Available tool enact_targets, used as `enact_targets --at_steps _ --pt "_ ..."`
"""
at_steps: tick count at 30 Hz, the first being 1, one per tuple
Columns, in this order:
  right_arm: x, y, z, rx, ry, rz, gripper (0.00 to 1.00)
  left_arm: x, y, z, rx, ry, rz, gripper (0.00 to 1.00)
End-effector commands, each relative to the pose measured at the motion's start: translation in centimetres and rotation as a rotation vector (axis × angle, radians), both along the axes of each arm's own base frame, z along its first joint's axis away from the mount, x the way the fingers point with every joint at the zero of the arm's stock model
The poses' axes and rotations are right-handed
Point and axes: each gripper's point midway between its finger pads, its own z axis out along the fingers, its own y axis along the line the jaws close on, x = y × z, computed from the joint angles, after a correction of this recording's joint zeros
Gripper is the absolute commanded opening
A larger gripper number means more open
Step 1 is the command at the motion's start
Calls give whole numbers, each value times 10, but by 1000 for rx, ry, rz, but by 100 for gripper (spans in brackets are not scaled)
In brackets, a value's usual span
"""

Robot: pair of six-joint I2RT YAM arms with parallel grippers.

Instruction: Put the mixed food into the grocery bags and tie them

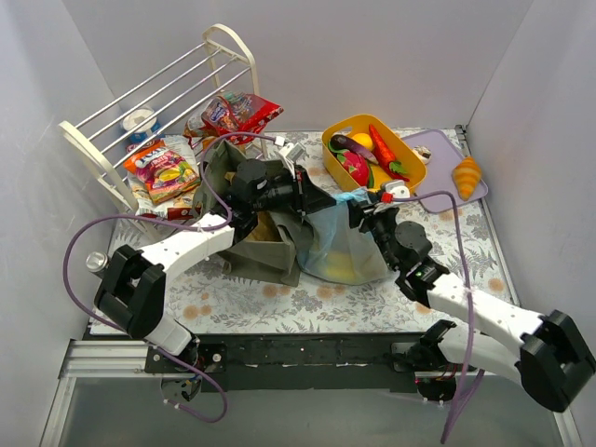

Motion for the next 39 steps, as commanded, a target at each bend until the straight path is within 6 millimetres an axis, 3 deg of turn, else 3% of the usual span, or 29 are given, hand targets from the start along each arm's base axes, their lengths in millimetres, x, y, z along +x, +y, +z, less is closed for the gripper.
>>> enact_targets --at_steps 1,8,13,18,20,27,32,37,39 --pt "-17 -24 23 -51 20 -18 73 7 21 10 88 -76 54 0" --pt "-56 -13 54 -16 40 173 71 8 19 10 85 -89 39 0" --pt "-67 -3 56 -5 114 250 52 7 17 10 81 -87 27 0" --pt "-65 7 46 -2 201 269 40 6 17 11 78 -92 26 0" --pt "-63 7 34 -24 244 257 39 6 17 12 76 -92 25 0" --pt "-46 -6 30 -25 261 134 42 5 17 17 70 -98 19 0" --pt "-41 -4 22 -38 269 121 46 4 17 19 65 -101 15 0" --pt "-33 -3 33 -6 205 107 47 4 16 20 63 -102 11 0" --pt "-32 0 34 -8 188 117 43 3 15 20 62 -100 1 0"
